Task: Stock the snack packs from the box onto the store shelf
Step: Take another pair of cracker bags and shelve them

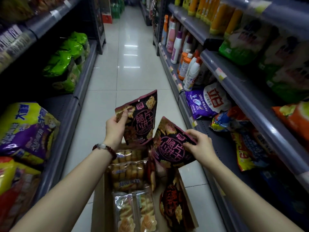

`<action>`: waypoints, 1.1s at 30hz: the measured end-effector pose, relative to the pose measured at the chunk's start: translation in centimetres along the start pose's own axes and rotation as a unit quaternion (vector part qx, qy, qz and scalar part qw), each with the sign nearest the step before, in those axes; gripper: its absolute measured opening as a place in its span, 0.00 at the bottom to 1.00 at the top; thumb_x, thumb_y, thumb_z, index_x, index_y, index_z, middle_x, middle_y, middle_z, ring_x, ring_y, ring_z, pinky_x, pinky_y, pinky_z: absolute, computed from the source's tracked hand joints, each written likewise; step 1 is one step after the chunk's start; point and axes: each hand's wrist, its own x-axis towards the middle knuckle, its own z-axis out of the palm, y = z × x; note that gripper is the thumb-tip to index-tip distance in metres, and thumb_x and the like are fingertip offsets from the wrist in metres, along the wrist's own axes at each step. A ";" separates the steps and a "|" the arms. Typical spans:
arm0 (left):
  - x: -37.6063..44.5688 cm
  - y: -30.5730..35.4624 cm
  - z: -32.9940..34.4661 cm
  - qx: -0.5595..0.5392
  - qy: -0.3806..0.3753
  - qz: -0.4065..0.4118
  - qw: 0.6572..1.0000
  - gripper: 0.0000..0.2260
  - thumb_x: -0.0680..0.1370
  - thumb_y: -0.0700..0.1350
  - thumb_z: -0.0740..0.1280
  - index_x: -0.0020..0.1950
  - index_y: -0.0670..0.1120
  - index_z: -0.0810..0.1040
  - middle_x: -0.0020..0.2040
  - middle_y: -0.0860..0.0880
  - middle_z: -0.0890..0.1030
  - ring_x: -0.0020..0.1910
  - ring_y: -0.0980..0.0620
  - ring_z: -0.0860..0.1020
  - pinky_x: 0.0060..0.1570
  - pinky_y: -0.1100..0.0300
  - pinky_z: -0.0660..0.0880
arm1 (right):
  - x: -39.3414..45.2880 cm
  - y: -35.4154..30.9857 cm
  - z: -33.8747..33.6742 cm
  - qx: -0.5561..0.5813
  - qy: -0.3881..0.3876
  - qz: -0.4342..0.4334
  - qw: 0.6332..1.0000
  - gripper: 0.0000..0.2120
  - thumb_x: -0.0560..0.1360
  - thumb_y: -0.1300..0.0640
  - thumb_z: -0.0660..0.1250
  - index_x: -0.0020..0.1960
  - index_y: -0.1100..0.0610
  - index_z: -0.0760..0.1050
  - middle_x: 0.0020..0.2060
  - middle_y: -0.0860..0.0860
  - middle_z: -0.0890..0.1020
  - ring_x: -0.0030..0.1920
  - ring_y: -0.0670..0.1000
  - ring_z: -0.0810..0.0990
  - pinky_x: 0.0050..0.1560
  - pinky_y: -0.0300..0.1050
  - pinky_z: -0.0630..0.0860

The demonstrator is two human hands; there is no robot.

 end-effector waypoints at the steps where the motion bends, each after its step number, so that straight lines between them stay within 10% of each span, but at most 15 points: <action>1: -0.5 2.0 -0.2 -0.003 0.004 -0.003 1.000 0.12 0.77 0.53 0.65 0.44 0.46 0.80 0.42 0.49 0.84 0.43 0.52 0.82 0.39 0.60 0.79 | 0.0 -1.9 -1.2 0.005 -0.008 -0.009 1.000 0.14 0.68 0.68 0.71 0.43 0.48 0.80 0.38 0.44 0.84 0.40 0.33 0.80 0.36 0.24 0.71; 11: -7.7 26.1 -2.6 0.011 0.044 -0.033 0.998 0.16 0.75 0.56 0.67 0.40 0.42 0.80 0.37 0.46 0.83 0.38 0.48 0.81 0.42 0.53 0.75 | 1.1 -26.5 -15.5 0.023 -0.055 -0.079 0.995 0.10 0.65 0.66 0.75 0.44 0.55 0.83 0.38 0.47 0.86 0.41 0.43 0.83 0.45 0.40 0.79; 19: -14.2 48.6 -6.1 -0.030 0.113 -0.012 0.993 0.23 0.69 0.60 0.71 0.43 0.38 0.81 0.44 0.40 0.84 0.48 0.38 0.82 0.51 0.44 0.77 | -0.1 -47.5 -25.7 0.137 0.024 -0.098 0.985 0.10 0.63 0.62 0.79 0.42 0.56 0.81 0.36 0.48 0.84 0.37 0.41 0.82 0.39 0.32 0.76; 25: -18.9 60.5 -8.6 -0.092 0.140 0.023 0.986 0.38 0.58 0.66 0.76 0.53 0.36 0.80 0.48 0.37 0.84 0.49 0.37 0.82 0.55 0.37 0.76 | -1.2 -59.0 -30.7 0.282 -0.019 -0.096 0.954 0.15 0.65 0.67 0.77 0.47 0.54 0.79 0.36 0.54 0.86 0.39 0.56 0.85 0.39 0.57 0.83; 33: -27.9 69.1 -9.9 -0.097 0.224 0.106 0.964 0.22 0.65 0.63 0.73 0.45 0.44 0.82 0.45 0.41 0.85 0.49 0.40 0.82 0.52 0.44 0.79 | -2.5 -67.9 -33.7 0.260 -0.169 -0.126 0.942 0.11 0.64 0.70 0.75 0.39 0.57 0.79 0.36 0.61 0.84 0.37 0.61 0.84 0.45 0.63 0.81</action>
